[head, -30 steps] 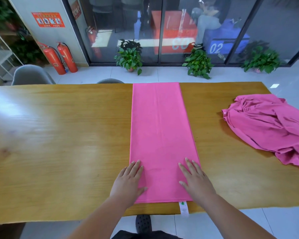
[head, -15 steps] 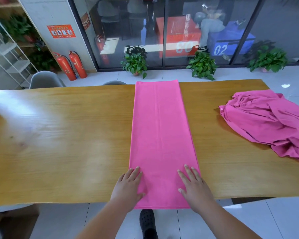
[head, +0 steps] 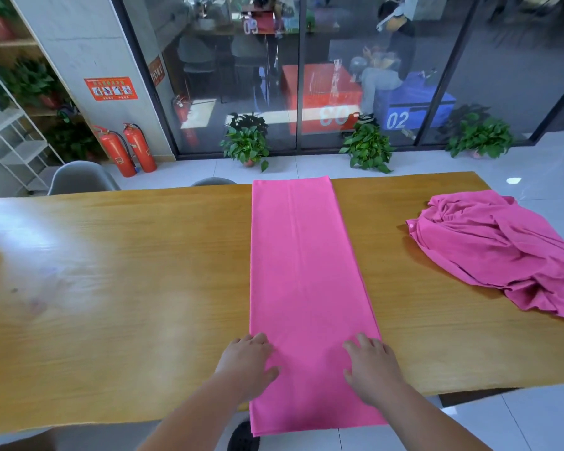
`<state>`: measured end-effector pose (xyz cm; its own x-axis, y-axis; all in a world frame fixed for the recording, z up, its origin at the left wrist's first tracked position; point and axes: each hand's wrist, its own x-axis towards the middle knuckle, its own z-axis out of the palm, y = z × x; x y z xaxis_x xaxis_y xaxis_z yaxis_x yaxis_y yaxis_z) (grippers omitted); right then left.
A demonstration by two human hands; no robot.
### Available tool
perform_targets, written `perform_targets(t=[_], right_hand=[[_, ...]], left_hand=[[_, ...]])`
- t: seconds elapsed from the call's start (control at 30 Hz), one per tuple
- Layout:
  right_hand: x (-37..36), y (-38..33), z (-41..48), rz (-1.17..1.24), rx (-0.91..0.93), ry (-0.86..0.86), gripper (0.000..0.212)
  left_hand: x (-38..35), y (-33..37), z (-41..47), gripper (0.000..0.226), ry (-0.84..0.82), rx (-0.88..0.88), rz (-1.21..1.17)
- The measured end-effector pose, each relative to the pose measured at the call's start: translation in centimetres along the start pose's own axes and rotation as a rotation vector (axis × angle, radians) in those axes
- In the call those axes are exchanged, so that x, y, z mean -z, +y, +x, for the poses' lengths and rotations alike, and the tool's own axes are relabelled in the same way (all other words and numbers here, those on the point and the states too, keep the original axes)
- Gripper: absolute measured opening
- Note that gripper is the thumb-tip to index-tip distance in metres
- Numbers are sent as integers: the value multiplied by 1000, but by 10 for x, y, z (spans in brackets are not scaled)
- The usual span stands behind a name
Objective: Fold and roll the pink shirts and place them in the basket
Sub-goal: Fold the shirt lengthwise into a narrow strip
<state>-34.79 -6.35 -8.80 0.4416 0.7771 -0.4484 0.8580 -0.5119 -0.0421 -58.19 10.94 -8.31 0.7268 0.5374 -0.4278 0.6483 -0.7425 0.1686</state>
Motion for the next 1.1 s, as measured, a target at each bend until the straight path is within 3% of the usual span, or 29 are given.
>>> perform_targets(t=[0.1,0.37,0.5,0.6,0.73,0.87,1.1], right_hand=[[21,-24,19,-18,-27,14,55],[31,-132,58,111,108,33,81],[23,-178,66,118,13,-51,76],[29,-199,74,133,-90,-8,70],[20,-221,82,134,-93,48,81],[-4,-232,83,132,-97,74,90],[-3,-241,87,216,-195,105,74]], left_hand=[[18,-20,21,54,9,-23,-40],[44,-100,68,64,41,-7,-81],[54,-141,91,65,29,-12,-65],[62,-163,116,66,46,-10,-55],[74,-168,153,73,91,-50,-74],[83,-157,184,76,139,-221,26],[73,-169,216,79,98,-225,112]])
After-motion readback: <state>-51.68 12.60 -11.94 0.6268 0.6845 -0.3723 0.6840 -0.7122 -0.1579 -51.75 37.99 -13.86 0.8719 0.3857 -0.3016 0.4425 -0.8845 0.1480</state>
